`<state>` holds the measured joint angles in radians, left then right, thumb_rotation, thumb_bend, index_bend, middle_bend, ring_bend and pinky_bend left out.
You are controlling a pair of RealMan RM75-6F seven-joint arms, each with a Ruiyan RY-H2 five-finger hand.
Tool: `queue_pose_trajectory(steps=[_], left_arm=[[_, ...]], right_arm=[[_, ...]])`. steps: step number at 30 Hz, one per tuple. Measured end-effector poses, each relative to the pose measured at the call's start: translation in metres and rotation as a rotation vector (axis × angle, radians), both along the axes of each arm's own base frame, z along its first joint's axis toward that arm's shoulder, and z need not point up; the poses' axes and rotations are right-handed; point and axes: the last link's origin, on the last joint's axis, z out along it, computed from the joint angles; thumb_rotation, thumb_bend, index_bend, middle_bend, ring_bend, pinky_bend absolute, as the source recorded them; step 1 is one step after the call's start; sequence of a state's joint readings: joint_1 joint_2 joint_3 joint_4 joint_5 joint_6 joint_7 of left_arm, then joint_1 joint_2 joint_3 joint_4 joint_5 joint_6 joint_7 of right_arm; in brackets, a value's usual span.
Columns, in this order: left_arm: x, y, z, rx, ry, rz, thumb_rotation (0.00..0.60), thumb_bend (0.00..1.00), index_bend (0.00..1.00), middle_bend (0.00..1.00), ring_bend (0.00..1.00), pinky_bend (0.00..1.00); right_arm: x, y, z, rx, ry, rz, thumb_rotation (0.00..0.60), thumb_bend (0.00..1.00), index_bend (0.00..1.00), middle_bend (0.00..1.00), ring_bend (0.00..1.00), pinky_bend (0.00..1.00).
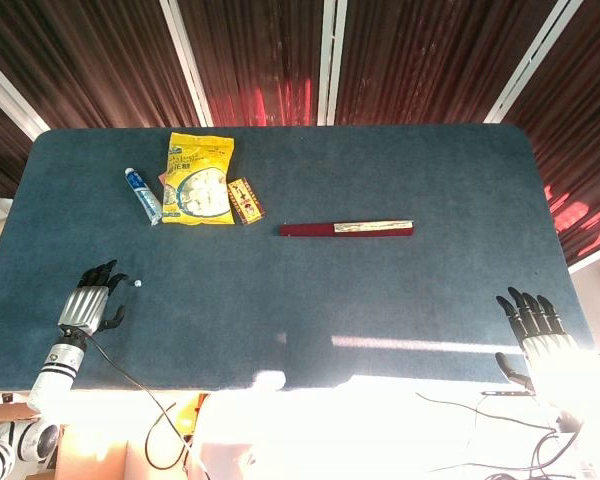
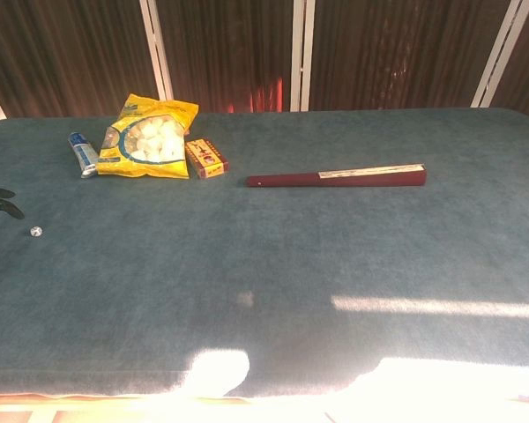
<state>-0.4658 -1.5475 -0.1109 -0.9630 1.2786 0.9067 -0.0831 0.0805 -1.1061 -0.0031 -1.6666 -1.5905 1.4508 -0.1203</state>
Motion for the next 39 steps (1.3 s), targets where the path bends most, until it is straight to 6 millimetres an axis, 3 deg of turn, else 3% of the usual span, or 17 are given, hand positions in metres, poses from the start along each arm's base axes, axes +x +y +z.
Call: queue_pose_trajectory(steps=[39], left_arm=[[0.004, -0.004, -0.016, -0.06, 0.024, -0.005, 0.551, 0.51, 0.26, 0.0, 0.0, 0.09]], right_arm=[[-0.001, 0.001, 0.003, -0.013, -0.004, -0.002, 0.6, 0.29, 0.0, 0.0, 0.0, 0.0]])
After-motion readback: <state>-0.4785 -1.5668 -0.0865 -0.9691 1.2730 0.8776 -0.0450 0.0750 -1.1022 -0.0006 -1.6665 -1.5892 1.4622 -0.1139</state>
